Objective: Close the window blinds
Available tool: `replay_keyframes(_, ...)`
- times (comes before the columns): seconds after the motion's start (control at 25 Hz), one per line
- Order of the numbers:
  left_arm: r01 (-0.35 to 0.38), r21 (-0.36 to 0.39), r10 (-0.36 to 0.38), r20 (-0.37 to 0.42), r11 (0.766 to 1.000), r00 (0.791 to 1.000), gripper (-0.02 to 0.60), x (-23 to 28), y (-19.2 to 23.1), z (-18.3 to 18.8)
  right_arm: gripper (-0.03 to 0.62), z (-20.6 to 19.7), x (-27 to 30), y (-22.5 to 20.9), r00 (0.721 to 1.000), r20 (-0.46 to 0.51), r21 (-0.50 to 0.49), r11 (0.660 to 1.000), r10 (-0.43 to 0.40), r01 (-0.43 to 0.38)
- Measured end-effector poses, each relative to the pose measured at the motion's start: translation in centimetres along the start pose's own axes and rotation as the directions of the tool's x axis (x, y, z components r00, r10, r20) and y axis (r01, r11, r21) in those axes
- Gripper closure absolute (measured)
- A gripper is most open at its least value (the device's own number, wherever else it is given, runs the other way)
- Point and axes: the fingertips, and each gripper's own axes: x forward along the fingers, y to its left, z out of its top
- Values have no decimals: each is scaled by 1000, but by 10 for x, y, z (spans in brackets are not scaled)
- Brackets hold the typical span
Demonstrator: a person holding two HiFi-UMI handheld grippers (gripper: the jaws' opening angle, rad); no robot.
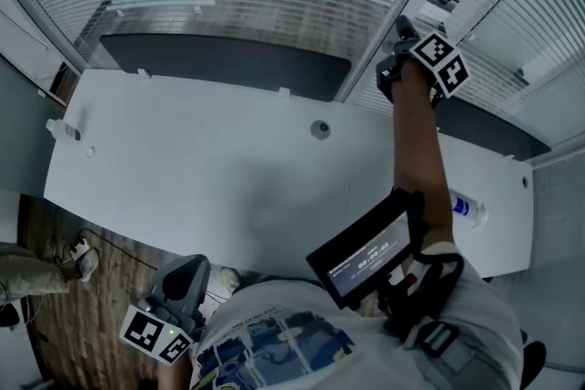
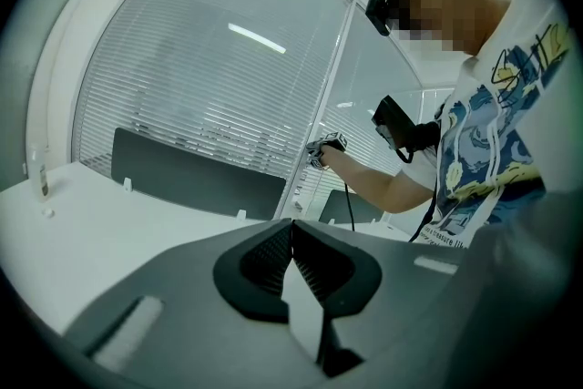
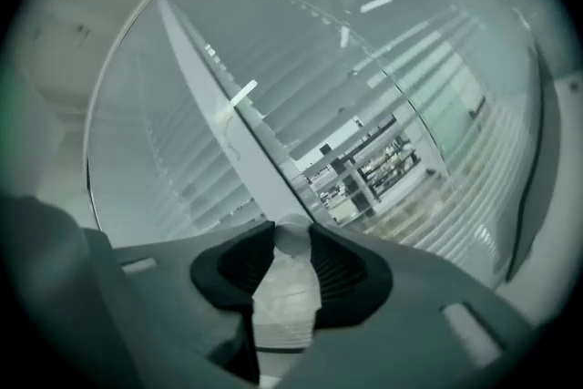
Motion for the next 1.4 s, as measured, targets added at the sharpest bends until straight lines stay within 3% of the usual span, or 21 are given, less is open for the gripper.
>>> replay_keyframes(0.08,1,-2,-1,-1,1000,1000,574,0,0,1,473,0,0,4,996,-20,-261,962,-86,78)
replay_keyframes(0.12,1,-3,-1,-2,1000,1000,574,0,0,1,471,-1,0,6,989,-18,-420,899,-145,124)
replay_keyframes(0.16,1,-4,-1,-2,1000,1000,574,0,1,1,471,-3,0,9,979,-2,-584,794,-206,166)
replay_keyframes(0.28,1,-9,-1,-2,1000,1000,574,0,3,1,473,-10,5,18,942,111,-919,327,-316,218)
replay_keyframes(0.32,3,-11,-3,-3,1000,1000,574,0,3,0,473,-12,6,18,936,135,-947,236,-325,219)
replay_keyframes(0.36,4,-12,-4,-3,1000,1000,574,1,4,0,473,-13,7,18,935,141,-952,213,-324,218)
replay_keyframes(0.4,5,-13,-5,-3,1000,1000,574,1,5,0,473,-13,8,18,939,134,-947,240,-316,216)
replay_keyframes(0.48,7,-14,-7,-2,1000,1000,574,2,5,0,471,-12,7,18,954,104,-904,374,-282,209)
replay_keyframes(0.56,11,-11,-11,0,1000,1000,574,4,5,1,471,-8,5,14,974,61,-772,608,-220,186)
replay_keyframes(0.64,15,-9,-15,1,1000,1000,574,4,4,2,471,-5,2,9,992,13,-492,863,-122,113)
replay_keyframes(0.68,17,-9,-16,1,1000,1000,574,4,4,1,471,-5,1,7,998,-4,-303,951,-63,58)
replay_keyframes(0.72,18,-9,-18,2,1000,1000,574,4,4,1,471,-5,0,5,1000,-12,-112,994,-5,3)
replay_keyframes(0.8,21,-8,-21,2,1000,1000,574,5,4,1,473,-5,1,1,998,-2,155,985,70,-69)
replay_keyframes(0.88,21,-8,-21,2,1000,1000,574,4,4,1,473,-4,2,-2,997,1,222,972,80,-79)
replay_keyframes(0.96,19,-9,-19,2,1000,1000,574,4,4,1,471,-4,2,-2,999,-19,145,988,48,-45)
replay_keyframes(1.08,18,-11,-18,1,1000,1000,574,4,4,1,471,-4,2,3,995,-60,-242,968,-86,69)
replay_keyframes(1.16,15,-13,-15,0,1000,1000,574,4,5,0,471,-7,3,6,978,-53,-537,831,-201,142)
replay_keyframes(1.28,13,-16,-13,0,1000,1000,574,3,5,-2,473,-14,6,14,949,33,-858,478,-314,187)
replay_keyframes(1.32,15,-16,-15,1,1000,1000,574,3,4,-3,473,-13,6,14,942,62,-897,396,-330,198)
replay_keyframes(1.36,16,-15,-16,2,1000,1000,574,3,4,-3,473,-12,5,13,941,75,-905,373,-331,204)
replay_keyframes(1.4,16,-14,-16,2,1000,1000,574,3,4,-3,473,-11,5,14,945,76,-892,403,-318,207)
